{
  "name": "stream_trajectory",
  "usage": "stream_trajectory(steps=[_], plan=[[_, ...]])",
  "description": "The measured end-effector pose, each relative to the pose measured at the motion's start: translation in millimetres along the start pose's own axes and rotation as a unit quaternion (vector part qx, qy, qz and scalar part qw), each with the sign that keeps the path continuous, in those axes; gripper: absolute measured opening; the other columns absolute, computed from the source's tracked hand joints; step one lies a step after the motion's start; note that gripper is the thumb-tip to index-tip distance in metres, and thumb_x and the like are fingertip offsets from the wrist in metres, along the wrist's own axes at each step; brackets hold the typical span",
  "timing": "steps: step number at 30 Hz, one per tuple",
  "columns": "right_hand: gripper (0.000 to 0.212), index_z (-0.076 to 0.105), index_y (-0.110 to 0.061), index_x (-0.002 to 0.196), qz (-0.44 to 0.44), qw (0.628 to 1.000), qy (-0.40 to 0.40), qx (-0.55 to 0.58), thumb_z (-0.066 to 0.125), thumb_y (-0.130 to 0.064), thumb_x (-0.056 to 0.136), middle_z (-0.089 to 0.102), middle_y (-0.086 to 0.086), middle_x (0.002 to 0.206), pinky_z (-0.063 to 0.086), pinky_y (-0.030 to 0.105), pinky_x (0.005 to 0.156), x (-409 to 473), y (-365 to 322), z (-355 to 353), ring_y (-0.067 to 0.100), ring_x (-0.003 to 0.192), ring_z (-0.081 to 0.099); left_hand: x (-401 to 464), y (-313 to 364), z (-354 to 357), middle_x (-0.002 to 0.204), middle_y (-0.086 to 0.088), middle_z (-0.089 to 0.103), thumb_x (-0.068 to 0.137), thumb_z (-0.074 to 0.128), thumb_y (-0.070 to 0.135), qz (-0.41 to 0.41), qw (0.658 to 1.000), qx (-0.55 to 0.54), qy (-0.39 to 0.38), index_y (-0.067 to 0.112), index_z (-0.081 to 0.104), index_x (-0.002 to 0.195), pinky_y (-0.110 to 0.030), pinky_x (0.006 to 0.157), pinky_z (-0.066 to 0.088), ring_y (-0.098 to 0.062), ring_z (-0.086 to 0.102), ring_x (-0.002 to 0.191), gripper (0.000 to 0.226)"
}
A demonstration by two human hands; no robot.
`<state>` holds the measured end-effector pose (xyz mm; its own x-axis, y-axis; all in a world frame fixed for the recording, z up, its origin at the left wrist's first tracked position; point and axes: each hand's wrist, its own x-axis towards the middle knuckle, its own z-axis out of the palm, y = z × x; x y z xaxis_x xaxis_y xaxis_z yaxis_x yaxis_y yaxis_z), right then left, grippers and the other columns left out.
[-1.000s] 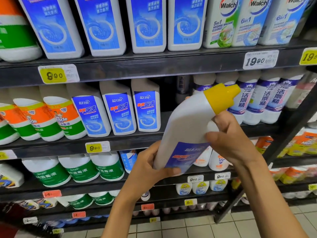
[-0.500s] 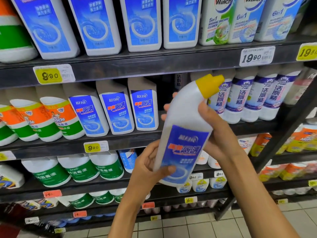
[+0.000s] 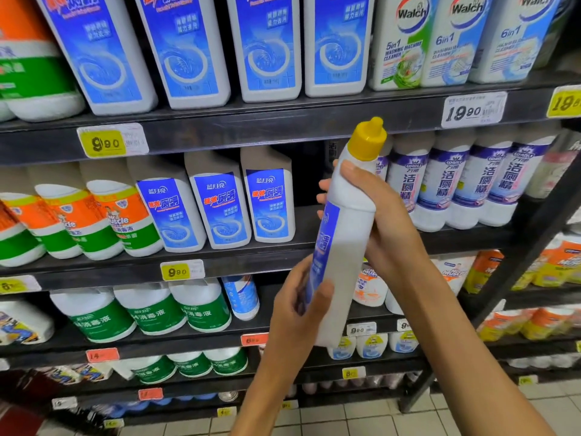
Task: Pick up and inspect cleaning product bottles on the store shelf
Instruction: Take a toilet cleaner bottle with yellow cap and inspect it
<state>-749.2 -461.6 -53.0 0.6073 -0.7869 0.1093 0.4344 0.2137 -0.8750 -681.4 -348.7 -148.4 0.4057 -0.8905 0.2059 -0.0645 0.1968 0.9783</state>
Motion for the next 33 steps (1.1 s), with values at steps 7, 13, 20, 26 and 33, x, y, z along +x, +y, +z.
stream_trajectory(steps=[7, 13, 20, 26, 33], plan=[[0.031, 0.059, -0.016, 0.105, -0.018, 0.999, -0.047, 0.003, 0.059, -0.037, 0.083, 0.073, -0.002, 0.083, 0.055, 0.026, 0.071, 1.3, -7.1, -3.6, 0.01, 0.078, 0.069, -5.1, 6.0, -13.2, 0.12, 0.0, 0.067, 0.067, 0.06, 0.077, -0.109, 0.968, -0.195, -0.111, 0.035, 0.063, 0.12, -0.032, 0.088, 0.053, -0.018, 0.063, 0.111, 0.067], [0.056, 0.058, -0.012, 0.112, -0.057, 0.995, -0.046, -0.069, 0.065, -0.045, 0.068, 0.075, 0.003, 0.089, 0.057, 0.027, 0.061, -8.1, -10.6, -3.4, 0.017, 0.074, 0.072, -2.8, 0.3, -11.8, 0.132, -0.001, 0.06, 0.077, 0.053, 0.071, -0.138, 0.949, -0.256, -0.118, 0.037, 0.06, 0.125, -0.046, 0.103, 0.044, -0.021, 0.053, 0.125, 0.059], [0.057, 0.058, -0.012, 0.115, -0.057, 0.989, 0.003, -0.137, 0.067, -0.044, 0.069, 0.073, 0.008, 0.094, 0.058, 0.029, 0.066, -14.7, -12.5, -2.0, 0.017, 0.076, 0.071, 6.6, 5.0, 0.9, 0.101, 0.005, 0.074, 0.067, 0.036, 0.076, -0.112, 0.985, -0.107, 0.072, 0.046, 0.072, 0.087, -0.047, 0.099, 0.045, -0.015, 0.068, 0.101, 0.051], [0.027, 0.062, -0.016, 0.102, -0.019, 0.994, -0.102, -0.02, 0.057, -0.028, 0.078, 0.072, 0.005, 0.095, 0.053, 0.039, 0.09, -8.3, -18.7, -0.3, 0.025, 0.102, 0.066, 5.5, 0.3, -3.9, 0.105, 0.005, 0.073, 0.074, 0.045, 0.069, -0.137, 0.98, -0.144, 0.007, 0.046, 0.07, 0.098, -0.027, 0.077, 0.054, -0.011, 0.069, 0.098, 0.042], [0.023, 0.061, -0.008, 0.092, -0.09, 0.994, 0.016, -0.062, 0.068, -0.028, 0.083, 0.066, 0.006, 0.079, 0.053, 0.023, 0.059, -14.2, -14.3, 10.2, 0.01, 0.067, 0.064, 16.2, 0.8, -6.9, 0.103, 0.009, 0.074, 0.078, 0.04, 0.073, -0.103, 0.988, -0.117, -0.001, 0.046, 0.07, 0.1, -0.034, 0.088, 0.049, -0.008, 0.068, 0.099, 0.046]])
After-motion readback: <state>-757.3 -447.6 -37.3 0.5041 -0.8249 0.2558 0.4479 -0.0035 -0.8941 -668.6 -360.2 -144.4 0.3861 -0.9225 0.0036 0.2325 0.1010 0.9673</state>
